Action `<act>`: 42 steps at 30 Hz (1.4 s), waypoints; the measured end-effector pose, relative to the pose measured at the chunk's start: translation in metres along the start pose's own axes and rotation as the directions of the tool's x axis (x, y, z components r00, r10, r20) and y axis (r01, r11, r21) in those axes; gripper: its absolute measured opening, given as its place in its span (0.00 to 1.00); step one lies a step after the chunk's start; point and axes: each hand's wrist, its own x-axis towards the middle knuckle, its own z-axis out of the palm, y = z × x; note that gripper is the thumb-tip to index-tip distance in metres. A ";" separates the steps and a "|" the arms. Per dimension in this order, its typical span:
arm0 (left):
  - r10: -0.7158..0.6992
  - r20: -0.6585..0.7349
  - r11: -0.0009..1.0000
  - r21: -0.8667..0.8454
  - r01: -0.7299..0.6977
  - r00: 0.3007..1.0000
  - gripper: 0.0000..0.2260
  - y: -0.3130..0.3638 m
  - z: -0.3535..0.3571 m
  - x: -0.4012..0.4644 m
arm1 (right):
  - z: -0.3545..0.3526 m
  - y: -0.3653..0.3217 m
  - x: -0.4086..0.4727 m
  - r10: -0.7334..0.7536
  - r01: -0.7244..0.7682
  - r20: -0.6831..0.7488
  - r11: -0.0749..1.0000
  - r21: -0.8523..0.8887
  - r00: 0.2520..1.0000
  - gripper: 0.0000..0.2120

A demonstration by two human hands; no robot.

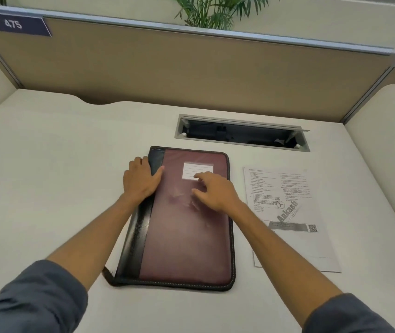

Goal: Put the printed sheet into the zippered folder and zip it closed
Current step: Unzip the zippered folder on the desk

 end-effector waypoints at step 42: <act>0.067 -0.139 0.981 -0.174 -0.091 0.988 0.25 -0.031 0.038 0.075 | 0.006 -0.038 0.251 -0.201 0.058 0.541 0.961 0.270 0.816 0.15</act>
